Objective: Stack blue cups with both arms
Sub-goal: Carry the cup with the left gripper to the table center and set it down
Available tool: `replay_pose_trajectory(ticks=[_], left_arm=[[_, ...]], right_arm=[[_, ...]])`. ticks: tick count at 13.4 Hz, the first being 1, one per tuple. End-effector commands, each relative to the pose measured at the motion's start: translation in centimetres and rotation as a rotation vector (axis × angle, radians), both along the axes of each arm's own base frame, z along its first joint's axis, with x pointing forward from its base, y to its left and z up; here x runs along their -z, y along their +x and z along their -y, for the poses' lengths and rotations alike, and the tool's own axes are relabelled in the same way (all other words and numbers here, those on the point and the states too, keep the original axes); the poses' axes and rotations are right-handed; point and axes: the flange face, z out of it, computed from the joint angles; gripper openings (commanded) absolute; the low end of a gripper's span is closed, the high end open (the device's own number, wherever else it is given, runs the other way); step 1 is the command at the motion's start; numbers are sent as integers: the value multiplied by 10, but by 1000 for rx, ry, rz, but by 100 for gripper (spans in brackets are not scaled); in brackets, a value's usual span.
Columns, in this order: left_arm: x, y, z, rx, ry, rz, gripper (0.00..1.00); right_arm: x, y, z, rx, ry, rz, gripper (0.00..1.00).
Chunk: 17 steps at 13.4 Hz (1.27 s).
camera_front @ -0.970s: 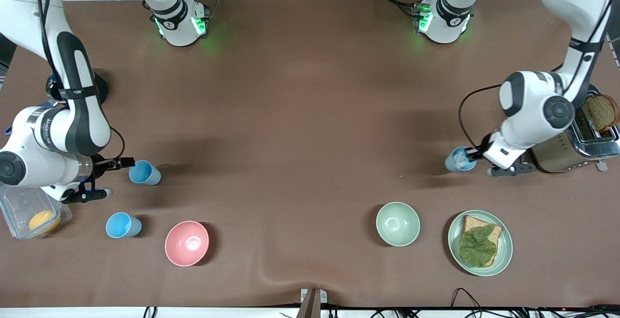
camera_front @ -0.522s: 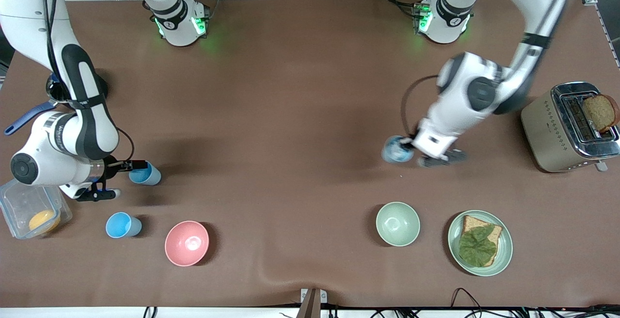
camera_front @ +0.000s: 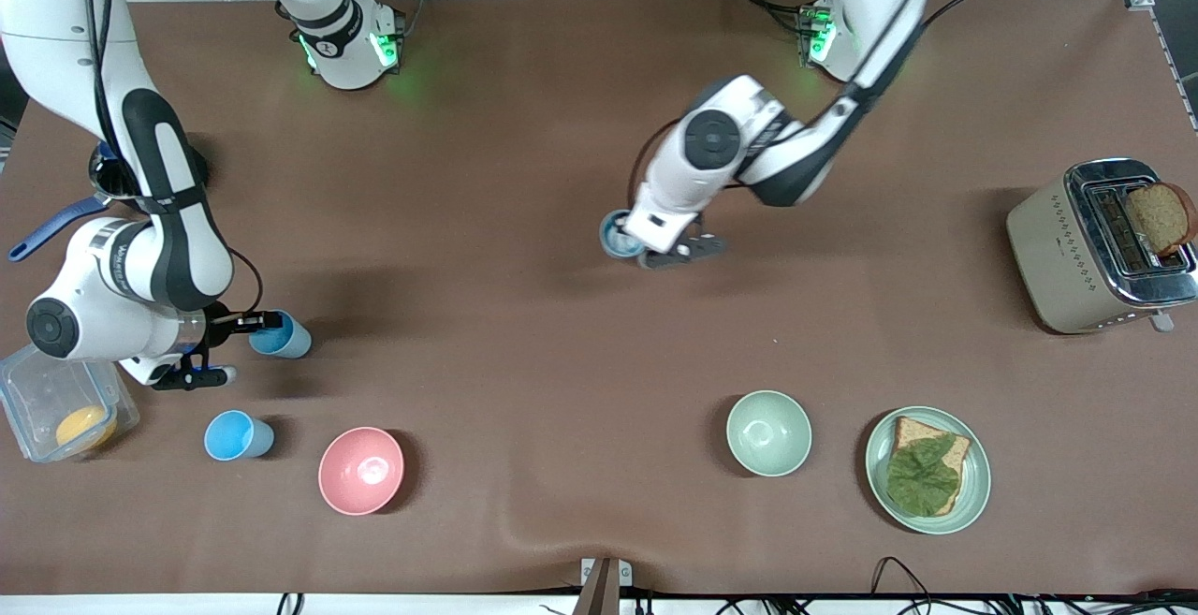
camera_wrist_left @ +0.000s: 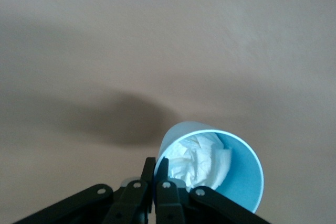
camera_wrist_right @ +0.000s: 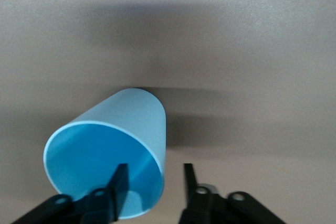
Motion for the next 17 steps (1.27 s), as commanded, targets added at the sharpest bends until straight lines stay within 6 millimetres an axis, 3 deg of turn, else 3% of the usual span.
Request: replay_pose_trajectory(ticks=[1, 3, 4, 5, 6, 7, 9, 12, 13, 15, 17], left_arm=[[27, -1, 22, -15, 39, 36, 0], [37, -6, 30, -43, 62, 63, 0], [33, -4, 35, -62, 56, 71, 19], [33, 0, 34, -70, 57, 74, 60], [29, 2, 33, -78, 54, 80, 91], [23, 4, 33, -80, 49, 90, 100], [-9, 14, 27, -92, 32, 136, 100], [-95, 19, 17, -108, 16, 242, 100], [-125, 23, 8, -117, 12, 282, 100], [-173, 50, -38, -139, 39, 345, 100], [-203, 63, -71, -60, 93, 372, 100]], right_arm=[[-2, 0, -2, 0, 15, 1, 0], [-15, 2, -9, -33, 30, -19, 0], [-23, 5, -16, -45, 36, -32, 0], [-27, 6, -20, -52, 40, -45, 0], [-31, 7, -21, -53, 41, -50, 0], [-34, 7, -25, -59, 43, -54, 0], [-53, 10, -50, -83, 42, -66, 0], [-81, 7, -96, -13, 57, -95, 0], [-95, 7, -123, 28, 76, -105, 0], [-127, 9, -174, 108, 51, -120, 0], [-152, 3, -238, 145, 6, -129, 0]])
